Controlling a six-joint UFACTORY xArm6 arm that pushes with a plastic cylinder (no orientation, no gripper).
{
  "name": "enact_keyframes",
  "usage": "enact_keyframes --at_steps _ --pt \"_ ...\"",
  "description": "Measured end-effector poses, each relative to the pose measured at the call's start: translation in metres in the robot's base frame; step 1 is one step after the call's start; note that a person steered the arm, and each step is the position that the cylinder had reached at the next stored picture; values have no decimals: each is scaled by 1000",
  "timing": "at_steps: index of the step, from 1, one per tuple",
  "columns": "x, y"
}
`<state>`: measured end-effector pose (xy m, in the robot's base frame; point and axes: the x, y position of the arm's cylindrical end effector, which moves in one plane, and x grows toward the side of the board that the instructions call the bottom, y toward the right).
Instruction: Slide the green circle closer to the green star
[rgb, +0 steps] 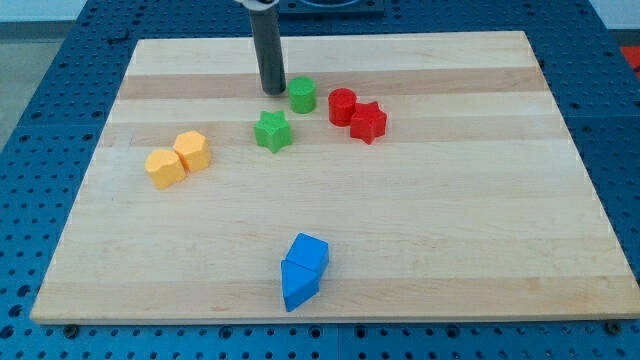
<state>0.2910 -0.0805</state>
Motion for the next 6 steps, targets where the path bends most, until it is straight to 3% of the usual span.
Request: enact_keyframes --at_steps 2,3,6 --pt "-12 43" --pt "-7 38" --pt "45 32"
